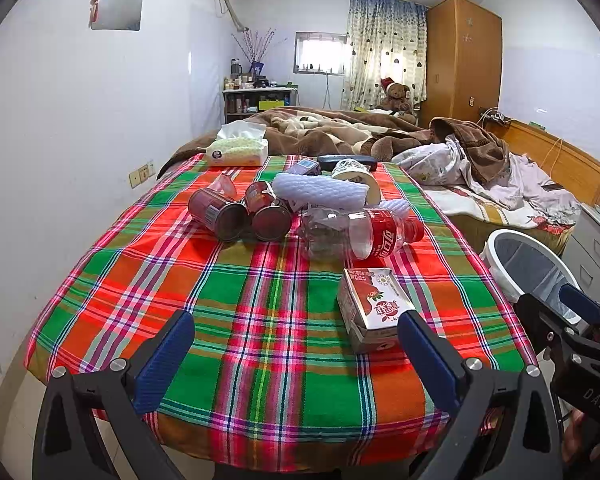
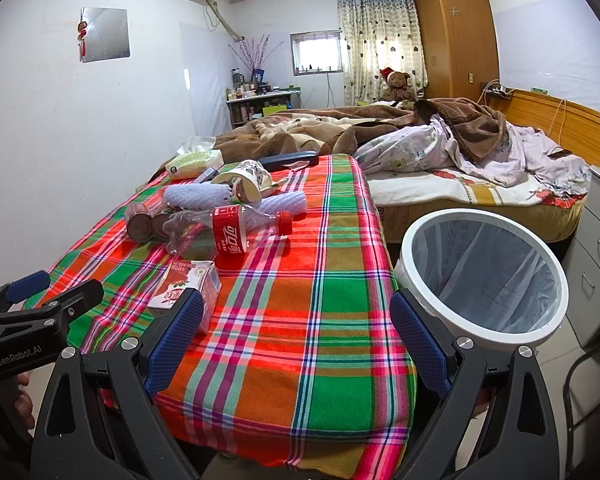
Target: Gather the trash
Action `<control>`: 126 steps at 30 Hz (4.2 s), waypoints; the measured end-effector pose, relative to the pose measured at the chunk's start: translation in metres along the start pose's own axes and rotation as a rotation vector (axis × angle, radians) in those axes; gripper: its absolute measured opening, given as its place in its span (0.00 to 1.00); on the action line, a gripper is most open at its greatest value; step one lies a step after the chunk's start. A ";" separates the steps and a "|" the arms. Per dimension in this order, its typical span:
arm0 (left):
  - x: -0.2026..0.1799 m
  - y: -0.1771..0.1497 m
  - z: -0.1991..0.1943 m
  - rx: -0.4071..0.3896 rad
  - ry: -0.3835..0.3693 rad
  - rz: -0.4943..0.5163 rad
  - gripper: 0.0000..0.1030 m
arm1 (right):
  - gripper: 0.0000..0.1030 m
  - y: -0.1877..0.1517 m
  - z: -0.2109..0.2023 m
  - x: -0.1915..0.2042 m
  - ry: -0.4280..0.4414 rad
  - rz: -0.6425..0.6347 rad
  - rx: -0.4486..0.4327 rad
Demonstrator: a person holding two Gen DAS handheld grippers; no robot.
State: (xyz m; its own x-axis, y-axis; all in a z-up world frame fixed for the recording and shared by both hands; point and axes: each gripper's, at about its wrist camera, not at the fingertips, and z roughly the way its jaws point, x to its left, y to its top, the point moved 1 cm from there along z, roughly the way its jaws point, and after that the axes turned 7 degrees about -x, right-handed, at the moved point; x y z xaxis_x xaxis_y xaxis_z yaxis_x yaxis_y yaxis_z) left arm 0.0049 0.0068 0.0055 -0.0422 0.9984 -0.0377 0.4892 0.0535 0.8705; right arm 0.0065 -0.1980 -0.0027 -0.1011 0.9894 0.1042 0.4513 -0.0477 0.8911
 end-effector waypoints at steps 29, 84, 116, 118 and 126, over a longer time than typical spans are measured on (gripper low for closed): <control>0.099 0.035 0.080 0.088 0.040 -0.103 1.00 | 0.93 -0.016 0.064 0.080 0.171 -0.068 0.158; 0.126 0.077 0.231 0.257 0.091 -0.218 0.51 | 0.57 0.011 0.088 0.033 0.019 -0.012 0.145; 0.081 0.087 0.150 0.172 -0.010 -0.140 0.51 | 0.57 0.029 0.057 -0.014 -0.034 0.056 0.042; 0.066 0.092 0.136 0.148 -0.041 -0.114 0.51 | 0.57 0.033 0.054 -0.024 -0.044 0.070 0.031; -0.020 0.110 0.107 0.112 -0.248 -0.009 0.51 | 0.57 0.043 0.037 -0.065 -0.102 0.126 -0.002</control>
State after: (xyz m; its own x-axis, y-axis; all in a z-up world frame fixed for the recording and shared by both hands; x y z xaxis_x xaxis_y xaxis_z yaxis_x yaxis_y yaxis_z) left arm 0.1526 -0.0050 0.0493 0.1610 0.9712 -0.1756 0.5834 0.0499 0.8107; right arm 0.0657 -0.2590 0.0127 0.0469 0.9844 0.1693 0.4533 -0.1720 0.8746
